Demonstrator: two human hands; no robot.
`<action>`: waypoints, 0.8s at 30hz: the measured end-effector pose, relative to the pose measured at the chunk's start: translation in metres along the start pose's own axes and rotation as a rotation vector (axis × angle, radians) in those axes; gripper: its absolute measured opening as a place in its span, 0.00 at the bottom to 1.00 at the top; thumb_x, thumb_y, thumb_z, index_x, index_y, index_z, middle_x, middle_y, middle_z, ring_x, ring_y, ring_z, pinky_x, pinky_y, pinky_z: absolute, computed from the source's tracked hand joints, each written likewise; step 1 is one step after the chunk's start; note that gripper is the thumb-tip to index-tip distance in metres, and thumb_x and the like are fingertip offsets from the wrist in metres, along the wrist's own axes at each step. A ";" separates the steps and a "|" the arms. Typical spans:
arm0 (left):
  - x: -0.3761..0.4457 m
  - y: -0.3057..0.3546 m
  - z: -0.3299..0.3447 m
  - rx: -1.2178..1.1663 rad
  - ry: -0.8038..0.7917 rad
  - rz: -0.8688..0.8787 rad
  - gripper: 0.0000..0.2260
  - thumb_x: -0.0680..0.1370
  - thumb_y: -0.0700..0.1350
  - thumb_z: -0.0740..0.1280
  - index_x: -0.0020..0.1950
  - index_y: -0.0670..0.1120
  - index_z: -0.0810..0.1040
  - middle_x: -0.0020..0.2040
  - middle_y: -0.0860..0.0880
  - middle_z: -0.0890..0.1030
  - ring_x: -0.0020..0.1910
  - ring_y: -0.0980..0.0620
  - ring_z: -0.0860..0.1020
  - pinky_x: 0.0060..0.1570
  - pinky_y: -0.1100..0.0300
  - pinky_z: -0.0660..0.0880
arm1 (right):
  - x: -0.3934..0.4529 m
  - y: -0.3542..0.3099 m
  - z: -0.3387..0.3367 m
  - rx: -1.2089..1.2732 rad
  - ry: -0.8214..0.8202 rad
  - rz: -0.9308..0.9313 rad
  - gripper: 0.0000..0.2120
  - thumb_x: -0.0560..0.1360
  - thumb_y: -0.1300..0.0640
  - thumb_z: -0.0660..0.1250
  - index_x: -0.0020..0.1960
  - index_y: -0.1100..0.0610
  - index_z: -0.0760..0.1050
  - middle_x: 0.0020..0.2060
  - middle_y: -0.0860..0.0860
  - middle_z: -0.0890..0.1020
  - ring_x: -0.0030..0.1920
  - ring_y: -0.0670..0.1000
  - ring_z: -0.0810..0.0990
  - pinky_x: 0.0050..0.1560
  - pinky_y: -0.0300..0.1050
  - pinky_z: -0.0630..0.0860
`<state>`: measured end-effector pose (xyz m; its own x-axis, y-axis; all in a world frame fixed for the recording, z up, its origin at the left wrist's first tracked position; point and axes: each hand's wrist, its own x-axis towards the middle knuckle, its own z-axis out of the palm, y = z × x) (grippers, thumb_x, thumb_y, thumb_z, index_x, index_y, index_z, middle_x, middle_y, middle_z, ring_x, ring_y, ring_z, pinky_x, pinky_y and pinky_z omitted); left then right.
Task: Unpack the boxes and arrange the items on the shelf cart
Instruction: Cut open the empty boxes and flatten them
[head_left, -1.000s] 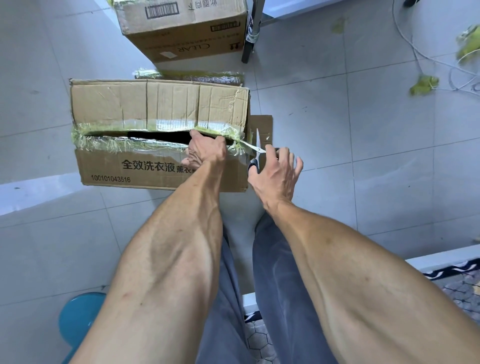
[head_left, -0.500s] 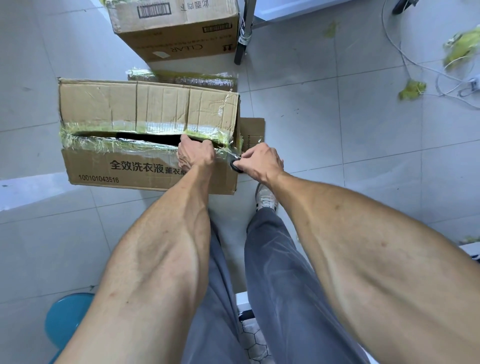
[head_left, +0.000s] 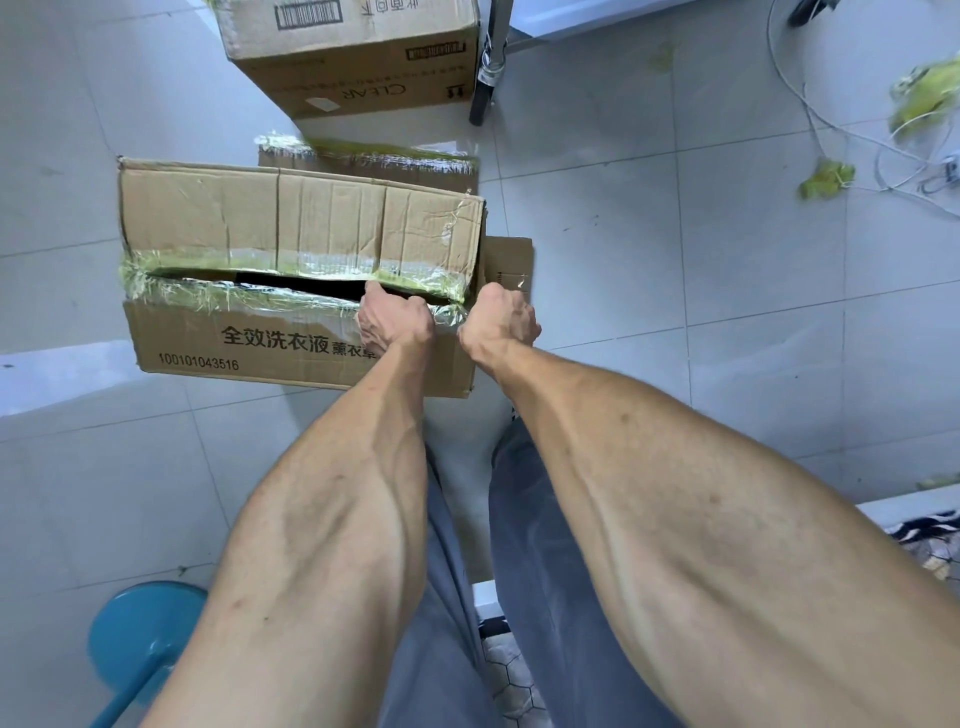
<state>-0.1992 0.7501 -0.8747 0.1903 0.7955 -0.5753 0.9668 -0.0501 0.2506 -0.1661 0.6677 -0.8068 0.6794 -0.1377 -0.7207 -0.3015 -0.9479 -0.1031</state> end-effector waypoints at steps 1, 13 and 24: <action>-0.001 -0.002 0.001 0.007 0.002 0.003 0.12 0.72 0.35 0.63 0.56 0.39 0.74 0.53 0.41 0.80 0.56 0.42 0.77 0.48 0.57 0.64 | 0.000 0.002 -0.001 -0.012 0.001 -0.008 0.09 0.75 0.63 0.68 0.54 0.57 0.79 0.54 0.56 0.80 0.57 0.57 0.78 0.56 0.51 0.71; -0.004 -0.004 0.008 0.097 -0.048 0.001 0.14 0.76 0.37 0.63 0.61 0.41 0.72 0.53 0.43 0.78 0.48 0.47 0.74 0.46 0.55 0.66 | 0.000 0.016 -0.034 0.034 -0.280 0.099 0.09 0.63 0.58 0.72 0.42 0.55 0.75 0.47 0.53 0.80 0.51 0.56 0.80 0.60 0.52 0.75; -0.010 0.000 0.005 0.101 -0.031 0.007 0.15 0.76 0.38 0.64 0.63 0.41 0.71 0.56 0.42 0.77 0.51 0.46 0.75 0.48 0.55 0.66 | 0.001 0.011 -0.031 0.040 -0.229 0.060 0.14 0.65 0.54 0.76 0.49 0.53 0.78 0.52 0.53 0.81 0.57 0.56 0.79 0.63 0.52 0.72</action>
<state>-0.1998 0.7390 -0.8727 0.2003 0.7759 -0.5982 0.9775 -0.1169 0.1757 -0.1484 0.6486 -0.7876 0.4919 -0.1204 -0.8623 -0.3661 -0.9272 -0.0794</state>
